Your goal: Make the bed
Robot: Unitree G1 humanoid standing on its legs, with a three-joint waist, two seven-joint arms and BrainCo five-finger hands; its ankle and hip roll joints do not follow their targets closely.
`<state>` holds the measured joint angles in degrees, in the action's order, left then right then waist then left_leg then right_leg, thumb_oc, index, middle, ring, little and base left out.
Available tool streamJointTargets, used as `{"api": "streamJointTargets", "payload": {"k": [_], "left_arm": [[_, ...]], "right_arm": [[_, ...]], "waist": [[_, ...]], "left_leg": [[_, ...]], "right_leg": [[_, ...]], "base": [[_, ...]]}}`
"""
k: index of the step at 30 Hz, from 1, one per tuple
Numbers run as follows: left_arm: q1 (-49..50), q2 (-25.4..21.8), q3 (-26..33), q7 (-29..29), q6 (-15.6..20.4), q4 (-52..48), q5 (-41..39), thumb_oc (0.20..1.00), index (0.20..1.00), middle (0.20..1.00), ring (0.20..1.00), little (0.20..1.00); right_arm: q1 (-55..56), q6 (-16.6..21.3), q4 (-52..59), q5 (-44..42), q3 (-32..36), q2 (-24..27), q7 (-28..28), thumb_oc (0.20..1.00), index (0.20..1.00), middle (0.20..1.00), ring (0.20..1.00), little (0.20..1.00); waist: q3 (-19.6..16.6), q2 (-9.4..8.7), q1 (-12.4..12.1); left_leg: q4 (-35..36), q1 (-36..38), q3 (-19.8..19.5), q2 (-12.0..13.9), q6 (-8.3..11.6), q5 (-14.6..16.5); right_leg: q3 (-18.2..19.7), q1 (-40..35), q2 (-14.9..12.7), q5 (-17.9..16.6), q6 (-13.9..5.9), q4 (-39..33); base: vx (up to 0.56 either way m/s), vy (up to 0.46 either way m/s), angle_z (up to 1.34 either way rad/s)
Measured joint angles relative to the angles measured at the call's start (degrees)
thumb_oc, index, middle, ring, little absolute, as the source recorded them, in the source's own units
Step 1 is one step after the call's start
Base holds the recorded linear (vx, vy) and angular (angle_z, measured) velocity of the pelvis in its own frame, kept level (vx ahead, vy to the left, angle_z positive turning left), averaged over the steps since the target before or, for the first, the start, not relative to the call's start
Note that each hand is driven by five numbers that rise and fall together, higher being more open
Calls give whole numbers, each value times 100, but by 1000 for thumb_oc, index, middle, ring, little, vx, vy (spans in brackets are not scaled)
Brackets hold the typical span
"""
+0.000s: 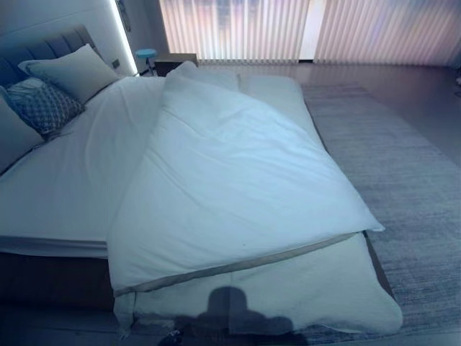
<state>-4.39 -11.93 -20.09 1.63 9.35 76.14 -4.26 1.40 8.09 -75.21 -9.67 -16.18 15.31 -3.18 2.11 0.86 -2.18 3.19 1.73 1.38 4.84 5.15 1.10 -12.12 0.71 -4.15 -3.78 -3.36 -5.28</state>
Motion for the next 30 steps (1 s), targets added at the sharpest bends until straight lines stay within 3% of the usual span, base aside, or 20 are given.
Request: {"api": "streamJointTargets", "payload": {"k": [8, 12, 18, 27, 30], "left_arm": [[-92, -43, 18, -3, 3, -52, -330, 1000, 1000, 1000, 1000, 1000], [-277, -5, 126, -16, 23, -191, -1074, 1000, 1000, 1000, 1000, 1000], [-1851, 209, 110, -170, 137, -517, -2490, 1000, 1000, 1000, 1000, 1000], [-2836, 517, 432, -537, 226, -760, -4257, 1000, 1000, 1000, 1000, 1000], [-3142, 530, 625, -707, 265, -794, -4750, 1000, 1000, 1000, 1000, 1000]], "right_arm": [[-109, 35, 83, -106, 3, -141, 3, 1000, 1000, 1000, 1000, 1000], [-276, 63, 112, -282, 2, -139, 68, 1000, 1000, 1000, 1000, 1000], [-1166, 172, 486, -913, -3, -166, 334, 1000, 1000, 1000, 1000, 1000], [-1299, 247, 1418, -1500, -108, -110, 625, 1000, 1000, 1000, 1000, 1000], [-1375, 311, 1690, -1805, -129, -117, 687, 1000, 1000, 1000, 1000, 1000]], "waist": [[311, -64, 35], [548, -138, 155], [1600, -426, 338], [1866, -512, 774], [2027, -609, 935]], "left_leg": [[48, 57, 82, -10, -17, 11], [-57, -179, 173, -4, -15, 10], [-1111, -1523, 164, -119, -53, 128], [-2443, -3069, 182, -147, -61, 455], [-2679, -3230, 193, -140, -74, 501]], "right_leg": [[80, 46, -4, 9, -22, 1], [183, 399, -9, 13, -19, 236], [253, 1979, -258, 329, 55, 1733], [510, 3518, -365, 533, 147, 2882], [557, 3639, -359, 513, 157, 3009]], "base": [[-23, 9, -7], [-178, -15, -14], [-233, -28, -8], [-123, -2, -3], [-76, 35, -4]]}}
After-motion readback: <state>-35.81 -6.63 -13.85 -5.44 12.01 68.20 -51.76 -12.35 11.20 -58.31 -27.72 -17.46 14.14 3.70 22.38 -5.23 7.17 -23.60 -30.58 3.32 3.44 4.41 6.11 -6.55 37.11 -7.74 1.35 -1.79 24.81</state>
